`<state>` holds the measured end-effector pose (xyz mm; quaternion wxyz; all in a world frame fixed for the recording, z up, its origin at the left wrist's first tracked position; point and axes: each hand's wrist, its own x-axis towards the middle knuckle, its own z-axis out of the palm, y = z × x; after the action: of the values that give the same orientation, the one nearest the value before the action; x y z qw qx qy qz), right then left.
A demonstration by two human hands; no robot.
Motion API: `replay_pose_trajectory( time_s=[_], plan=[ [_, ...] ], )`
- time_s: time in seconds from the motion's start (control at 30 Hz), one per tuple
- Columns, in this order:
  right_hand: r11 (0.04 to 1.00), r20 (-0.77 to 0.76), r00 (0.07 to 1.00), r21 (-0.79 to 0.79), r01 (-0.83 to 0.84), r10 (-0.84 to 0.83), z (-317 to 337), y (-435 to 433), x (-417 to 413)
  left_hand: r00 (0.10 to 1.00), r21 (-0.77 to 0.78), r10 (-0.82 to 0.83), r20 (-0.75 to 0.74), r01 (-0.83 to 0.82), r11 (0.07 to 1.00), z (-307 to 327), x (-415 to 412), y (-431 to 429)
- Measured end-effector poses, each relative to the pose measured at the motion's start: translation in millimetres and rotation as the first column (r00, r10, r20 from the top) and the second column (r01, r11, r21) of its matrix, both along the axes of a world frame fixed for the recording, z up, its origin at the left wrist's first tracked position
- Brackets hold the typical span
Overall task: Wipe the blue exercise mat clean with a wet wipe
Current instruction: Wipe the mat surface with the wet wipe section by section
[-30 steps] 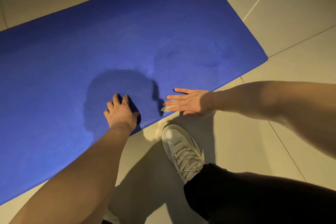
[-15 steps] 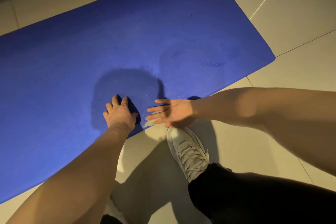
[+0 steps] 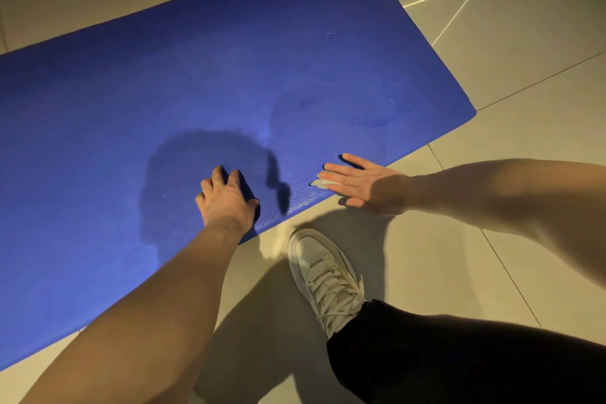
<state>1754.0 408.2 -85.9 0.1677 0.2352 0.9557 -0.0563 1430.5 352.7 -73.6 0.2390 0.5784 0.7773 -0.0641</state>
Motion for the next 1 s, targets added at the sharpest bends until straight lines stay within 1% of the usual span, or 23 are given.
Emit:
replay_pose_trajectory(
  time_s=[0.13, 0.2, 0.27, 0.33, 0.37, 0.43, 0.5, 0.57, 0.63, 0.7, 0.77, 0.83, 0.87, 0.9, 0.93, 1.0],
  plan=[
    [0.999, -0.019, 0.999, -0.007, -0.051, 0.051, -9, 0, -60, 1.000, 0.009, 0.016, 0.004, -0.016, 1.000, -2, 9, 5],
    [0.999, -0.062, 0.997, -0.001, -0.054, 0.053, -16, 1, -89, 1.000, 0.017, 0.010, -0.008, -0.010, 1.000, -3, 12, 7],
    [0.999, -0.077, 0.996, 0.019, -0.049, 0.051, -22, 1, -97, 1.000, 0.028, 0.003, -0.001, -0.003, 1.000, -3, 13, 11],
    [0.999, -0.075, 0.997, 0.042, -0.025, 0.028, -20, 7, -82, 1.000, 0.038, -0.002, 0.013, 0.001, 0.999, -4, 14, 15],
    [0.999, -0.090, 0.996, 0.049, 0.004, 0.001, -17, 15, -71, 1.000, 0.038, -0.002, 0.017, 0.001, 0.999, -5, 14, 16],
    [0.991, -0.090, 0.990, 0.060, 0.117, -0.111, -12, 33, -43, 1.000, 0.035, -0.002, 0.014, 0.002, 0.999, -6, 15, 18],
    [0.957, -0.067, 0.963, 0.111, 0.269, -0.263, -5, 51, -26, 1.000, 0.033, 0.001, 0.012, -0.002, 0.999, -6, 16, 18],
    [0.920, -0.042, 0.925, 0.099, 0.380, -0.378, -2, 55, -29, 1.000, 0.037, 0.011, 0.020, -0.011, 0.999, -6, 17, 19],
    [0.906, -0.065, 0.906, 0.035, 0.422, -0.419, -6, 42, -49, 0.999, 0.045, 0.015, 0.030, -0.016, 0.999, -7, 18, 19],
    [0.917, -0.074, 0.914, -0.065, 0.394, -0.398, -12, 23, -70, 0.999, 0.040, 0.016, 0.031, -0.017, 0.999, -6, 18, 18],
    [0.925, -0.102, 0.921, -0.106, 0.365, -0.375, -16, 12, -81, 1.000, 0.037, 0.015, 0.020, -0.016, 0.999, -3, 18, 17],
    [0.891, -0.144, 0.889, -0.211, 0.401, -0.434, -8, 13, -89, 0.999, 0.041, 0.018, 0.031, -0.019, 0.999, 1, 20, 17],
    [0.868, -0.192, 0.862, -0.282, 0.410, -0.469, -3, 14, -91, 0.998, 0.049, 0.026, 0.049, -0.028, 0.998, 4, 21, 16],
    [0.833, -0.252, 0.818, -0.368, 0.413, -0.517, 5, 15, -95, 0.997, 0.067, 0.035, 0.075, -0.040, 0.997, 6, 22, 16],
    [0.766, -0.282, 0.751, -0.478, 0.430, -0.597, 15, 16, -99, 0.993, 0.087, 0.041, 0.108, -0.051, 0.995, 10, 25, 16],
    [0.543, -0.226, 0.564, -0.681, 0.492, -0.794, 33, 18, -106, 0.981, 0.119, 0.050, 0.188, -0.073, 0.990, 20, 29, 17]
  ],
)
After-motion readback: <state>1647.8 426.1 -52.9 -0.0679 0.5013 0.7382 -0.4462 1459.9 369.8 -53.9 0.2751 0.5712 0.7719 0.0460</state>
